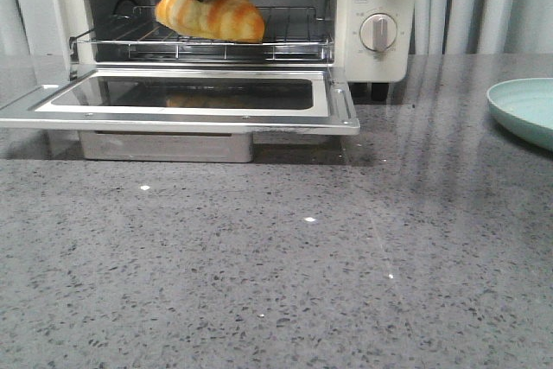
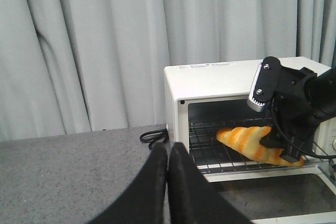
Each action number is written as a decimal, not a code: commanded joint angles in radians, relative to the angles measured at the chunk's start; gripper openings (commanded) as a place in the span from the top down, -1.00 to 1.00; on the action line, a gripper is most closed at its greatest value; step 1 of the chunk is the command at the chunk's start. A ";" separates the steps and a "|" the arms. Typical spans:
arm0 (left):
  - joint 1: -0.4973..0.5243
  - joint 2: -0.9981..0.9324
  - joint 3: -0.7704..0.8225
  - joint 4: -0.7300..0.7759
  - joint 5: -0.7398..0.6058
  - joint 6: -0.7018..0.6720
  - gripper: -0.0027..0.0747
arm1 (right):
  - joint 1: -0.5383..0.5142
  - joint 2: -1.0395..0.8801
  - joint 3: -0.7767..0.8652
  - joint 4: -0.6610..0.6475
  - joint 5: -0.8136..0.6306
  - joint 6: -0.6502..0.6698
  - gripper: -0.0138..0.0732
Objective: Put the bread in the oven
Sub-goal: 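Lower the croissant onto the oven rack and open the right gripper, then withdraw the right gripper out of the oven toward the plate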
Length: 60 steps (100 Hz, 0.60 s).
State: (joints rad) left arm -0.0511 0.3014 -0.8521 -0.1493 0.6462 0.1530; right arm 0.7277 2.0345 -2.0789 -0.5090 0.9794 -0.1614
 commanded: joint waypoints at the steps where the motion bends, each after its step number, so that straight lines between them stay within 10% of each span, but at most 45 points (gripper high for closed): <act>1: 0.002 0.007 -0.031 0.018 -0.049 -0.007 0.99 | 0.019 -0.076 -0.034 -0.043 -0.003 -0.001 -0.46; 60: 0.002 -0.243 0.061 -0.006 -0.095 -0.059 0.99 | 0.233 -0.245 -0.034 -0.041 0.332 0.102 -0.46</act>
State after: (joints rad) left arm -0.0511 0.0884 -0.8135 -0.1270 0.6367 0.1034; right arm 0.9473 1.8673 -2.0796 -0.5093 1.2340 -0.0828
